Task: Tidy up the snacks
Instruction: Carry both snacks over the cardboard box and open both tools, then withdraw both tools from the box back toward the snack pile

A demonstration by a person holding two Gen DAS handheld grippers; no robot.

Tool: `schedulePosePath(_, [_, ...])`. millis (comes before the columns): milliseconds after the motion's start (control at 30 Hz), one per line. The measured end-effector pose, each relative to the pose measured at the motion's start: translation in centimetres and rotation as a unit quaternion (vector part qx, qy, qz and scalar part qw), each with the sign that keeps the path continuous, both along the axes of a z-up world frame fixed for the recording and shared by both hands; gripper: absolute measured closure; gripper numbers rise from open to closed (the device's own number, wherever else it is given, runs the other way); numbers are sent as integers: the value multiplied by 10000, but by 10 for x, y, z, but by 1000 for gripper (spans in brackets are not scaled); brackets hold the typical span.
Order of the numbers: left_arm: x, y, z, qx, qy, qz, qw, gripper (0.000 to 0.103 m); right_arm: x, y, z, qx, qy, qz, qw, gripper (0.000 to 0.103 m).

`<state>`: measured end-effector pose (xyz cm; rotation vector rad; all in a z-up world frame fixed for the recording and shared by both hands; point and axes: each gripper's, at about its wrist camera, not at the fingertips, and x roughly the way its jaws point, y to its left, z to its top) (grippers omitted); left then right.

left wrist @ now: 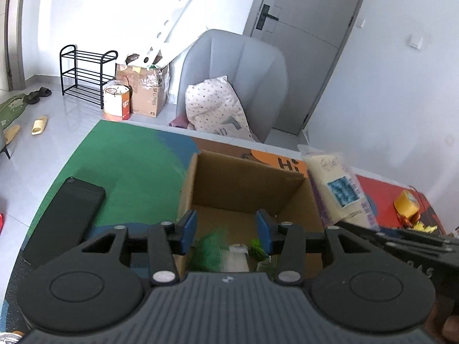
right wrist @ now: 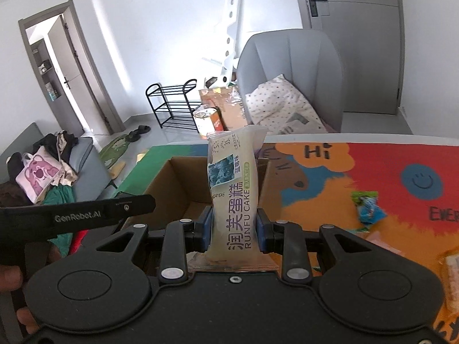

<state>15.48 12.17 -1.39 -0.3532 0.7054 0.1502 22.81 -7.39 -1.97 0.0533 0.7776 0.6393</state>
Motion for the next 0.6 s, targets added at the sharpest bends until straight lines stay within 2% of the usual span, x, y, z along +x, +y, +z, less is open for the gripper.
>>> schedulePosePath(100, [0,1,2,10,-44,39,10000,52,2,6,-1,140,10,57,9999,74])
schedulePosePath(167, [0,-1,2,-6,-55,41,10000,46,0,8,-1,211,-38,121,9997,64])
schedulePosePath(200, [0,-2,2,12,-52,41,10000,45,-1,8,0,170,-86,106,9998,62])
schedulePosePath(400, [0,-13,3,103,30,68,9999,27,0,-17,-5,238,41,-172,9996,60])
schedulePosePath(467, [0,-19,3,159,91,68,9998,24,-2,-29,-7,245,31,-280,9993,45])
schedulePosePath(600, [-1,-34,3,230,106,21,9997,18,-8,-50,-8,264,-56,-470,9985,37])
